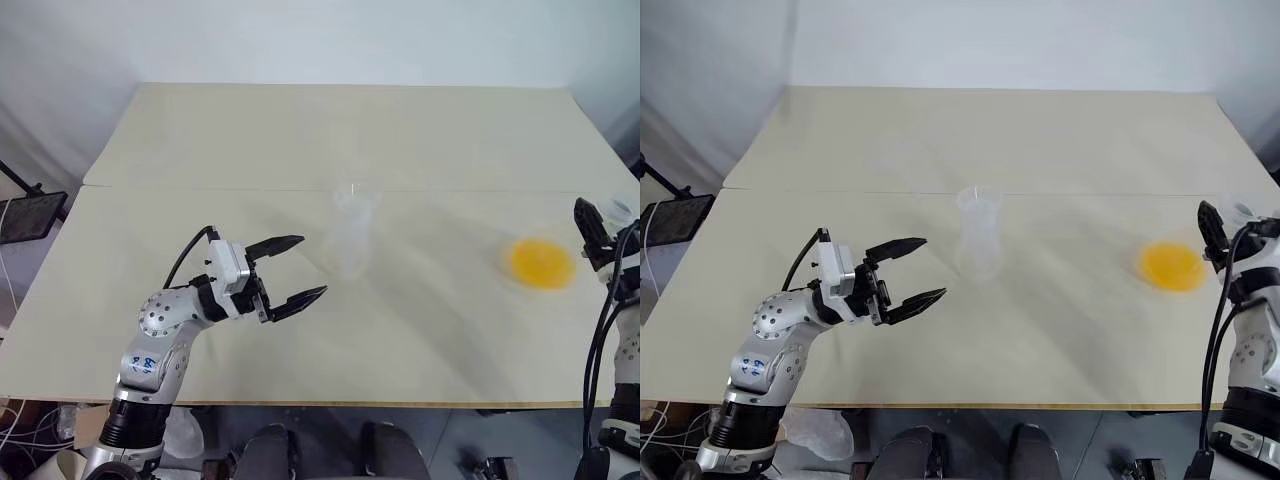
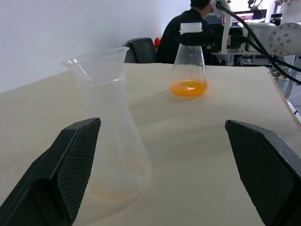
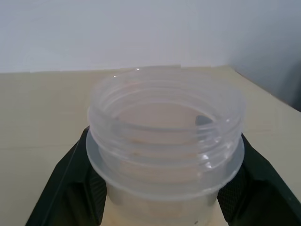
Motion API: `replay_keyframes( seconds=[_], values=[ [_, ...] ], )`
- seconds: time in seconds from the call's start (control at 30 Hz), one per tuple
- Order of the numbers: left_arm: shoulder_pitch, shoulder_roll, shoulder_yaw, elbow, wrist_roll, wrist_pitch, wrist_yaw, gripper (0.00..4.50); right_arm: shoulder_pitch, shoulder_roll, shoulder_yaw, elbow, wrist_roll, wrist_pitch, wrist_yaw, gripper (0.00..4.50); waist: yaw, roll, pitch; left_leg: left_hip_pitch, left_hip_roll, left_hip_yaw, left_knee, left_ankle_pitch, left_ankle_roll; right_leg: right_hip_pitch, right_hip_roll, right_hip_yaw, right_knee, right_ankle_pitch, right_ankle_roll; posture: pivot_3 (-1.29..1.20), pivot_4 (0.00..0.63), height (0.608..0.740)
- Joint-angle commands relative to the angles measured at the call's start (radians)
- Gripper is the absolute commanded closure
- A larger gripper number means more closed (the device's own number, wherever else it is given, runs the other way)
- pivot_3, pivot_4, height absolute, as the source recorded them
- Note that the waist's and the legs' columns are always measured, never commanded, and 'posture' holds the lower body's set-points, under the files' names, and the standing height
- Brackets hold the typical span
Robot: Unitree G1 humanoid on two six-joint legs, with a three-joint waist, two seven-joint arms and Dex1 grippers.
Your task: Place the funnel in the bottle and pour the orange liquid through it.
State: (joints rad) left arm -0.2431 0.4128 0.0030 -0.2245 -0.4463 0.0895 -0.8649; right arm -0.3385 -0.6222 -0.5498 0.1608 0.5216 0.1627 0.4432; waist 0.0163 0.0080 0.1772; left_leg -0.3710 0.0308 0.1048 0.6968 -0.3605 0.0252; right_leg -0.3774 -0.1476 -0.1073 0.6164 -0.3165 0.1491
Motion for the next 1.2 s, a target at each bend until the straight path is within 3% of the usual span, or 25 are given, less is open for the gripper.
replay_keyframes(
  seconds=[0.03,0.1,0.2,0.43,0.6,0.77,1.2],
  values=[
    [-0.023,-0.007,0.033,-0.012,-0.036,-0.001,0.013,0.0,-0.022,-0.076,0.077,-0.201,-0.043,0.151,-0.058,2.03,-0.001,0.001,0.0,0.0,0.0,0.0,0.0,0.0,0.0,-0.001,0.0,0.0,0.0,0.0,0.0,0.0,0.15,0.74],
    [-0.031,-0.009,0.039,-0.004,-0.043,0.003,0.014,0.0,-0.026,-0.116,0.175,-0.318,-0.085,0.258,-0.071,2.03,-0.002,0.002,0.0,0.0,0.0,0.0,0.0,0.0,0.0,-0.001,0.0,0.0,0.001,0.0,0.0,0.0,0.15,0.74],
    [-0.043,-0.012,0.042,0.015,-0.045,0.003,0.01,0.0,-0.091,-0.101,0.262,-0.426,-0.097,0.274,-0.068,2.03,-0.008,0.002,0.0,0.0,0.0,0.0,0.0,0.0,0.0,-0.001,0.0,0.0,0.0,0.0,0.0,0.0,0.15,0.74],
    [-0.055,-0.02,0.04,0.038,-0.043,-0.003,0.002,0.0,-0.173,-0.074,0.445,-0.472,-0.31,0.093,-0.057,2.03,0.0,0.001,0.001,-0.003,-0.001,-0.002,0.0,0.0,0.0,-0.001,-0.001,-0.002,-0.002,0.0,0.001,0.0,0.15,0.74],
    [-0.05,-0.02,0.046,0.037,-0.042,-0.001,0.005,0.0,-0.218,-0.073,0.566,-0.4,-0.501,-0.11,-0.051,2.03,-0.004,0.001,0.001,-0.005,-0.001,-0.002,-0.001,0.0,0.0,-0.002,0.0,-0.004,-0.005,0.001,0.001,0.0,0.15,0.74],
    [-0.037,-0.03,0.042,0.019,-0.038,0.002,0.023,0.0,-0.276,-0.064,0.651,-0.285,-0.743,-0.27,-0.145,2.03,-0.008,0.001,0.001,-0.005,-0.001,-0.002,-0.001,0.0,0.0,-0.001,0.0,-0.005,-0.005,0.001,0.001,0.0,0.15,0.74],
    [-0.031,-0.039,0.031,0.011,-0.026,-0.004,0.05,0.0,-0.4,-0.028,0.775,-0.143,-1.146,-0.452,-0.311,2.03,-0.023,0.001,0.001,-0.005,0.0,-0.004,-0.002,0.0,-0.001,-0.002,0.0,-0.006,-0.004,0.001,0.001,0.0,0.15,0.74]
  ],
)
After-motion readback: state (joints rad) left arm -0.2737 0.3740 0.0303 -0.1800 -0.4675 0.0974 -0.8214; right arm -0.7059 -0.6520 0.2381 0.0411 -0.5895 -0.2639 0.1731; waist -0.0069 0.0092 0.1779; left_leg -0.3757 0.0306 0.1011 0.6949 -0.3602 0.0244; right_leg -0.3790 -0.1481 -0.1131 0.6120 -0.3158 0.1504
